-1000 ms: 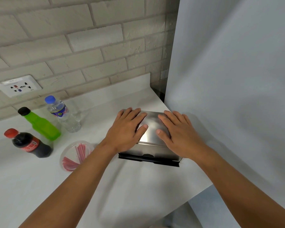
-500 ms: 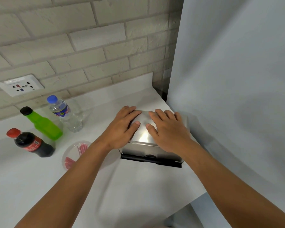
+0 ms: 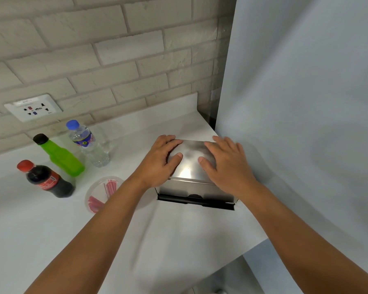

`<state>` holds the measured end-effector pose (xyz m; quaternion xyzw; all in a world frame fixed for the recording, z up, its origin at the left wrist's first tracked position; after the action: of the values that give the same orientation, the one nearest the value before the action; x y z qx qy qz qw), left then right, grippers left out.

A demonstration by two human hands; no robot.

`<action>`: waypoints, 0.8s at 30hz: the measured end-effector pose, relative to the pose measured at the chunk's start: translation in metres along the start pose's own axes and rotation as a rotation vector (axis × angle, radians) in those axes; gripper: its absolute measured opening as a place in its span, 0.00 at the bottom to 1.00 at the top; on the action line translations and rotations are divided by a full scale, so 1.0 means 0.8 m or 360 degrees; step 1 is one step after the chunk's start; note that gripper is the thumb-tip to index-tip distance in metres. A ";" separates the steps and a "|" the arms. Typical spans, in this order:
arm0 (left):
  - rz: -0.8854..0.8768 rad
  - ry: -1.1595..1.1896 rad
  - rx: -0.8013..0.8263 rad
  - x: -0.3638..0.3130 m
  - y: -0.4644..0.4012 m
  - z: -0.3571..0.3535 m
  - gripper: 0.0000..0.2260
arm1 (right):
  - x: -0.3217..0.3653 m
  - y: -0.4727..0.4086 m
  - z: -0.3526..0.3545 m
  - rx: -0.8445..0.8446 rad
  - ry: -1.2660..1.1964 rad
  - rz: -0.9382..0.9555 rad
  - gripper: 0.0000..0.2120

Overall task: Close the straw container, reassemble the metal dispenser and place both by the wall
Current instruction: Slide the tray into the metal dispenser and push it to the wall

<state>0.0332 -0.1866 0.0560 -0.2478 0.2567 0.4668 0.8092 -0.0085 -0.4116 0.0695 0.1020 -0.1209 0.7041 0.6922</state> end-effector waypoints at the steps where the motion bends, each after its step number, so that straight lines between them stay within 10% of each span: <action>1: 0.0013 -0.0001 -0.0008 -0.001 0.003 0.000 0.21 | -0.008 0.005 -0.001 0.0011 -0.0014 -0.0087 0.29; 8: 0.0087 0.0010 -0.0191 -0.020 0.036 -0.014 0.20 | -0.043 0.047 -0.014 0.0091 -0.0539 -0.0387 0.39; 24: 0.0384 -0.0071 -0.0552 -0.089 0.136 -0.067 0.22 | -0.075 0.079 -0.003 0.0244 -0.0578 -0.0004 0.46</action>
<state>-0.1037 -0.2177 0.0446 -0.3405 0.1822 0.6029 0.6981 -0.0701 -0.4687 0.0464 0.2800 -0.1896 0.6804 0.6501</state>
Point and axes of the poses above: each hand's wrist, its own y-axis away from the middle knuckle, its own z-axis out of the back of the hand, x = y × z, the point moved 1 cm from there along -y, towards the middle knuckle, and after that the axes turned 7 degrees about -z, right-handed, at the moved point
